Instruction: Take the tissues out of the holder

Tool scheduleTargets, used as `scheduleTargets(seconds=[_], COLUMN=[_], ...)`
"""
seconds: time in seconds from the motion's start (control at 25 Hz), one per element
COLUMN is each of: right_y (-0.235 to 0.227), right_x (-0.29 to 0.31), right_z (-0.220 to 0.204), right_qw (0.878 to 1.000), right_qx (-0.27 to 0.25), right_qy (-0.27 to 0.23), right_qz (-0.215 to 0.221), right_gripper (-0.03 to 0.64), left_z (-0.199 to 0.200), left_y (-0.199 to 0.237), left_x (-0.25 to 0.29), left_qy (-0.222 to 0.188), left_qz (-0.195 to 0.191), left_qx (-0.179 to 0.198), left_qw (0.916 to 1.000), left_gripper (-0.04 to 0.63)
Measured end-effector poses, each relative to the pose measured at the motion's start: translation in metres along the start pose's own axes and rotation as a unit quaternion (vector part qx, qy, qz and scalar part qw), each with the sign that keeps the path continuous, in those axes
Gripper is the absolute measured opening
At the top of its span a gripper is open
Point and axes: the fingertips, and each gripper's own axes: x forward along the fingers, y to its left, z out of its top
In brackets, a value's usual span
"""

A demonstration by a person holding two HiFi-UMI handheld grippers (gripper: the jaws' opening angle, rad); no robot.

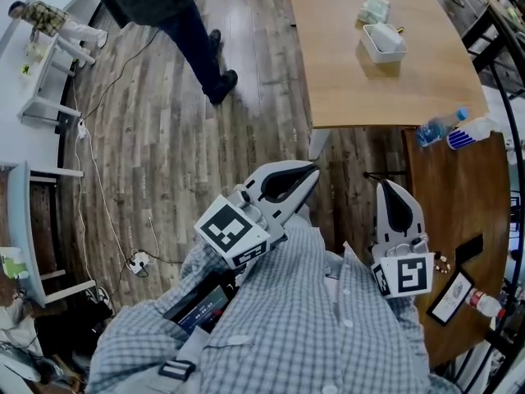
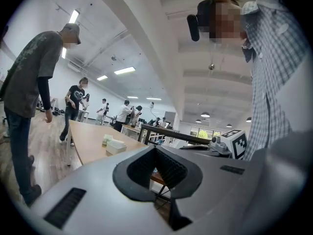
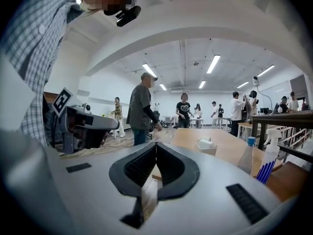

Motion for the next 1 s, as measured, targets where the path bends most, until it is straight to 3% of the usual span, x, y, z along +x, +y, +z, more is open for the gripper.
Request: scheduleTargets(seconds=[0.44, 1.0], right_y=[-0.025, -0.048], right_x=[0.08, 0.136], right_z=[0.016, 0.013], right_qw=[1.0, 0.998], right_qx=[0.008, 0.003], right_qy=[-0.001, 0.014], right_qz=[-0.018, -0.06], right_gripper=[0.012, 0.012], left_z=[0.029, 0.028], left_y=[0.074, 0.137], left_x=[0.039, 0.069], left_qy=[0.013, 0.029], left_qz=[-0.026, -0.064], left_qx=[0.01, 0.001], left_qw=[0.9995, 0.9975], left_gripper=[0.008, 0.008])
